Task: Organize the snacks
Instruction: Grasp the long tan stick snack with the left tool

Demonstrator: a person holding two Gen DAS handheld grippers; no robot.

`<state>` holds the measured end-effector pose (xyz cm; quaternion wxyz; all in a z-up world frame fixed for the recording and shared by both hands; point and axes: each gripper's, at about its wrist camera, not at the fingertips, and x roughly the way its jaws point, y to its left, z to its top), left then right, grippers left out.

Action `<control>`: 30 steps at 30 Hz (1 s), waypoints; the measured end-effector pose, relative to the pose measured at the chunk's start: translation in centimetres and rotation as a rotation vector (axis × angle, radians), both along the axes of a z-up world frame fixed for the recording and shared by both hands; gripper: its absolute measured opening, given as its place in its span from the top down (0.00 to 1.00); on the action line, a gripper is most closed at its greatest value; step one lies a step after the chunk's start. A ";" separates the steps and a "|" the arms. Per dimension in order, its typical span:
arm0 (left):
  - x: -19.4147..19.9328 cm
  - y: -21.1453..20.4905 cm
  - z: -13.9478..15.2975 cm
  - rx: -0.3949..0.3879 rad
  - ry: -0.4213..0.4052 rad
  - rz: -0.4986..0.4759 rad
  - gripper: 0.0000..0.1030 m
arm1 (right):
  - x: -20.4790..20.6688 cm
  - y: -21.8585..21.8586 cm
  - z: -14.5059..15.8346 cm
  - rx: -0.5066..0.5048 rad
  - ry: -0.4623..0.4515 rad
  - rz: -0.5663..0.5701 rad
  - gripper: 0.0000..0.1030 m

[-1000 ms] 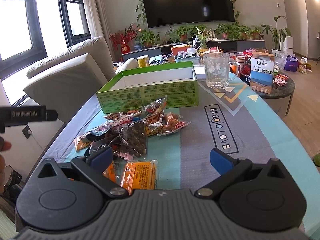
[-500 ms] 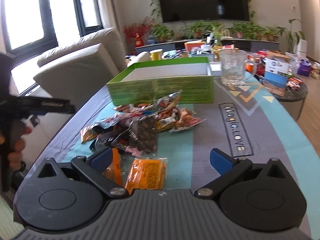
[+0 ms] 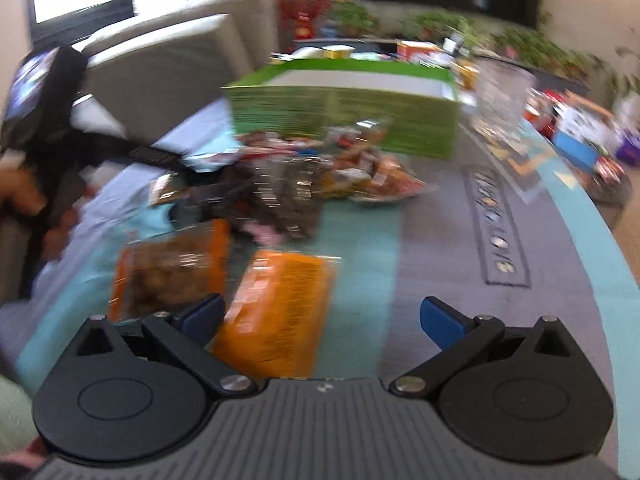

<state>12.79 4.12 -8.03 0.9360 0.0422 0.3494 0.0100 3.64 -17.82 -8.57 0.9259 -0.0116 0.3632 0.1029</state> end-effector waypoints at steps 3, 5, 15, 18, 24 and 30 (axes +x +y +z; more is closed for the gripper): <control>-1.2 0.4 -0.2 -0.059 0.045 -0.005 0.19 | 0.5 -1.1 -0.1 0.025 0.009 -0.070 0.42; -2.4 0.6 -0.4 -0.106 0.059 -0.020 0.19 | 0.7 -1.5 -0.2 0.025 0.006 -0.102 0.42; -2.7 0.0 2.1 -0.172 0.007 -0.075 0.22 | 0.7 -1.3 0.1 0.013 -0.007 -0.104 0.42; -0.6 -1.1 2.0 -0.214 0.027 -0.146 0.27 | 0.4 -1.1 0.3 0.012 -0.009 -0.105 0.42; 1.9 -3.4 1.0 -0.168 0.064 -0.189 0.75 | 0.4 -1.1 0.5 0.020 -0.019 -0.107 0.42; 0.7 -3.2 1.0 -0.213 0.059 -0.190 0.87 | 0.2 -0.9 0.1 0.018 0.004 -0.072 0.42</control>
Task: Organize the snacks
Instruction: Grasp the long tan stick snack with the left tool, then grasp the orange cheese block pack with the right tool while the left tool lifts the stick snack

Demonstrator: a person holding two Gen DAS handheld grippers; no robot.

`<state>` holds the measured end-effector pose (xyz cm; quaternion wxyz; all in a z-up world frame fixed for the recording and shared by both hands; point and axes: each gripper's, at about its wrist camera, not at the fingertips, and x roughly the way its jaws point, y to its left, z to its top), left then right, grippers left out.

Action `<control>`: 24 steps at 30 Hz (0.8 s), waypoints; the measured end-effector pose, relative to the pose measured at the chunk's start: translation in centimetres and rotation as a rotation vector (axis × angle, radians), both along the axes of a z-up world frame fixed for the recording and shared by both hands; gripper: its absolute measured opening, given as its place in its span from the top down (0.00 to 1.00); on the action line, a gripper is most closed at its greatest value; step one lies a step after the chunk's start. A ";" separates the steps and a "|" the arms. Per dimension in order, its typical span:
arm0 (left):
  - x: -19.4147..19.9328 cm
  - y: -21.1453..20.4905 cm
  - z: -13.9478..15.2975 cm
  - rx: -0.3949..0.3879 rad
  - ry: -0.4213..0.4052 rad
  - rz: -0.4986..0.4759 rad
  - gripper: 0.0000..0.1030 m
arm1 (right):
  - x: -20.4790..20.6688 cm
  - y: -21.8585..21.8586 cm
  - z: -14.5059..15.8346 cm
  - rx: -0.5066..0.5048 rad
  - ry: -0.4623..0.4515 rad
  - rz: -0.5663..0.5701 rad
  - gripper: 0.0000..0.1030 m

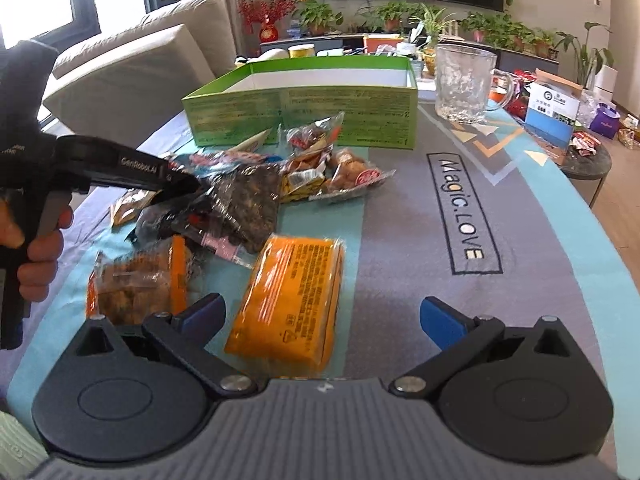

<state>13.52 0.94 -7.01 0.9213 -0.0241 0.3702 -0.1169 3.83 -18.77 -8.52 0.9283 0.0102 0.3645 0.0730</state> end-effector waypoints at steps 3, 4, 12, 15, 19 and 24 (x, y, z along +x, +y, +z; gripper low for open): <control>-1.1 1.1 1.2 -0.075 -0.006 0.009 0.87 | -0.6 0.2 0.1 0.002 0.006 0.032 0.42; -1.5 1.2 1.5 -0.083 -0.021 0.009 0.87 | -0.7 0.3 0.1 0.006 0.010 0.048 0.42; -4.1 1.5 3.4 -0.063 -0.092 0.027 0.87 | -2.8 4.1 0.8 0.055 0.011 0.371 0.42; -4.8 1.5 3.6 -0.058 -0.095 0.024 0.87 | -3.3 5.0 1.3 0.014 -0.024 0.423 0.42; -6.1 2.5 3.7 -0.060 -0.107 0.037 0.87 | -3.7 4.2 2.4 -0.121 -0.106 0.451 0.42; -6.9 3.5 3.4 -0.065 -0.104 0.060 0.87 | -1.9 2.9 1.8 -0.263 -0.135 0.520 0.42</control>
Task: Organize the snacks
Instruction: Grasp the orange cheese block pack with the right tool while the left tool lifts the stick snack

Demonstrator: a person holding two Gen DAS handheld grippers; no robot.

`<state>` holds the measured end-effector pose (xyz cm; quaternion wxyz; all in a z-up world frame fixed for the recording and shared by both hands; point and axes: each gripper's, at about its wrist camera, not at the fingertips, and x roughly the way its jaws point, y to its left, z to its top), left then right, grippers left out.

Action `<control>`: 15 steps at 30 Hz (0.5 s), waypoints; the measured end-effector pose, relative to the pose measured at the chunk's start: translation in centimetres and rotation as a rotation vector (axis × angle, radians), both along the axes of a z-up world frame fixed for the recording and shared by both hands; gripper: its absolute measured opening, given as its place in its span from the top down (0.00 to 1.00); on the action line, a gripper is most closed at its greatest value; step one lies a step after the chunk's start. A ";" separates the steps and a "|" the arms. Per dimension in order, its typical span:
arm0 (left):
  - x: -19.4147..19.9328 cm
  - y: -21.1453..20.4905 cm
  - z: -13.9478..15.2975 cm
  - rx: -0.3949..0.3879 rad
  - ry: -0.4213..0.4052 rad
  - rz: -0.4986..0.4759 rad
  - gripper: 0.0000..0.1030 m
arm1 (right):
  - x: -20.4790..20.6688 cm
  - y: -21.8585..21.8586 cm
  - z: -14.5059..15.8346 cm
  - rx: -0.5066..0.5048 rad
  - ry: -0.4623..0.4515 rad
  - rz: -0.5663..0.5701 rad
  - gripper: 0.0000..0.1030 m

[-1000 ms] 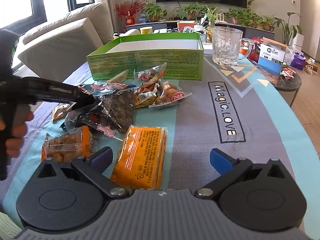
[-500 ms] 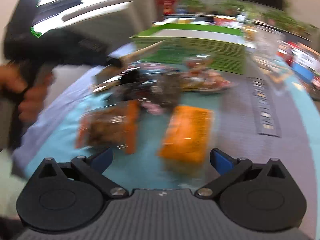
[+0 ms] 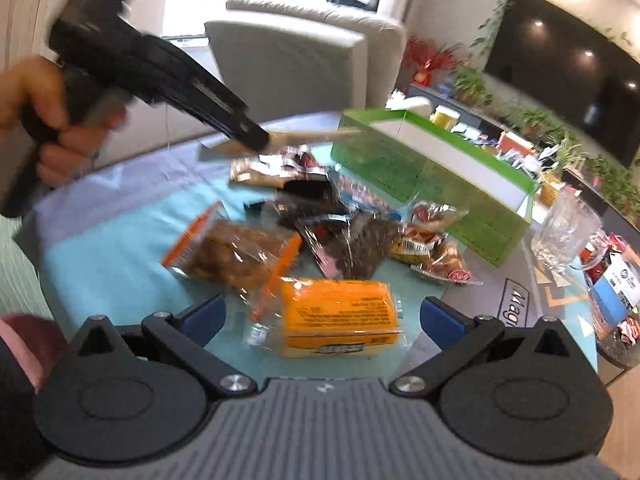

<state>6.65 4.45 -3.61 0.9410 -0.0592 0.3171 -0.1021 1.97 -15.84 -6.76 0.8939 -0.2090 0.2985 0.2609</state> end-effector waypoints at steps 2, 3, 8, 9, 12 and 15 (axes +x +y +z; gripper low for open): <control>-0.1 0.2 -0.2 -0.004 0.006 0.008 0.87 | 1.5 0.2 -0.9 0.008 0.064 0.000 0.42; -0.2 0.3 -0.2 -0.001 0.008 0.009 0.87 | 2.2 0.3 -1.5 0.016 0.063 -0.009 0.42; -0.2 0.4 0.0 0.000 0.015 0.006 0.87 | 4.5 -0.9 -2.4 0.163 0.124 -0.080 0.42; -0.3 0.3 0.1 -0.003 0.010 0.003 0.87 | 4.6 -1.1 -2.3 0.176 0.135 -0.089 0.42; -0.5 0.1 0.2 0.003 -0.001 -0.002 0.87 | 3.9 -1.2 -1.9 0.150 0.111 -0.082 0.42; -0.5 -0.3 -0.1 0.003 0.014 -0.006 0.87 | 2.9 -1.1 -1.8 0.103 0.068 -0.076 0.42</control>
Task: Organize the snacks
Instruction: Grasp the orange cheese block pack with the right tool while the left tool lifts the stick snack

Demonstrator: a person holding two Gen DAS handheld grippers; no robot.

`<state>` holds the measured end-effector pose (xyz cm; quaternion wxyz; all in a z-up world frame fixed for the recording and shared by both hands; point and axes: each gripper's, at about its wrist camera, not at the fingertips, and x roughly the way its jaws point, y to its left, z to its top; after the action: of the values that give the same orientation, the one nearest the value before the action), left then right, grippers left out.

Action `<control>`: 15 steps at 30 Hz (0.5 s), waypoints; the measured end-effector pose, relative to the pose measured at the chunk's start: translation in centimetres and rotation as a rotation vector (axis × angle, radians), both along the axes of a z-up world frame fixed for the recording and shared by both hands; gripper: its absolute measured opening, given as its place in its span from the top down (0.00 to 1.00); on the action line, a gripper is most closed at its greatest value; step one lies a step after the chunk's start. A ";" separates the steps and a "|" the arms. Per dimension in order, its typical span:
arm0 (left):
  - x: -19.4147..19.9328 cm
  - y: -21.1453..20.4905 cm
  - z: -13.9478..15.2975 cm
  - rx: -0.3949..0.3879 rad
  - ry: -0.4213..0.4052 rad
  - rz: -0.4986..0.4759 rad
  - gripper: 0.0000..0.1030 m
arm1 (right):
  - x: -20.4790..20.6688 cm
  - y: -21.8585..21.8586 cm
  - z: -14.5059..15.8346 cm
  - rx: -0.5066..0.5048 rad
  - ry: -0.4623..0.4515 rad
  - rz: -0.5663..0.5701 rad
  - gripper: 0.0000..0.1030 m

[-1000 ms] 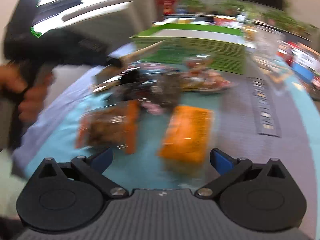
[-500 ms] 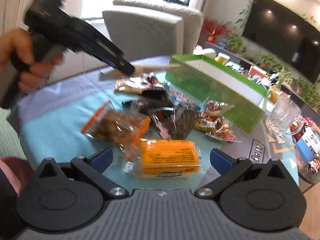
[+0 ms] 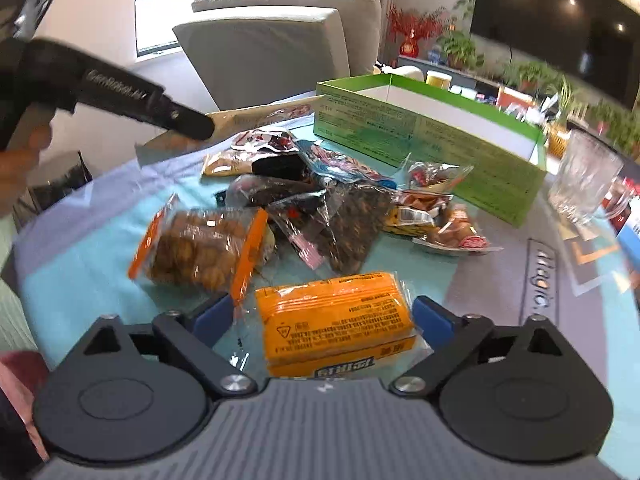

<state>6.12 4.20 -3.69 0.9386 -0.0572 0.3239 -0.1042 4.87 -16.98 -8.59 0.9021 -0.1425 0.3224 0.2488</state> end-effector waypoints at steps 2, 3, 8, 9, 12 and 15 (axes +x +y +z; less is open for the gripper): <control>0.0 -0.2 0.0 -0.002 0.003 -0.005 0.87 | -0.7 -0.5 0.2 -0.001 -0.003 -0.017 0.42; -0.1 -0.4 0.0 -0.001 0.001 -0.007 0.87 | -1.0 -0.7 0.5 0.004 -0.008 -0.035 0.42; -0.4 -1.2 0.4 -0.001 -0.022 -0.029 0.87 | -0.8 -2.0 2.0 0.074 -0.070 -0.120 0.42; -0.5 -1.4 0.5 -0.001 -0.028 -0.033 0.87 | -0.6 -2.1 2.2 0.083 -0.078 -0.137 0.42; -0.4 -1.7 0.8 -0.003 -0.043 -0.039 0.87 | 0.1 -2.6 2.6 0.114 -0.091 -0.195 0.42; -0.1 -1.7 1.0 -0.008 -0.055 -0.033 0.87 | 0.7 -3.2 3.1 0.167 -0.096 -0.241 0.42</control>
<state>6.03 2.45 -2.64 0.9452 -0.0526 0.2982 -0.1224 5.55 -20.23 -5.53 0.9485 -0.0391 0.2719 0.1576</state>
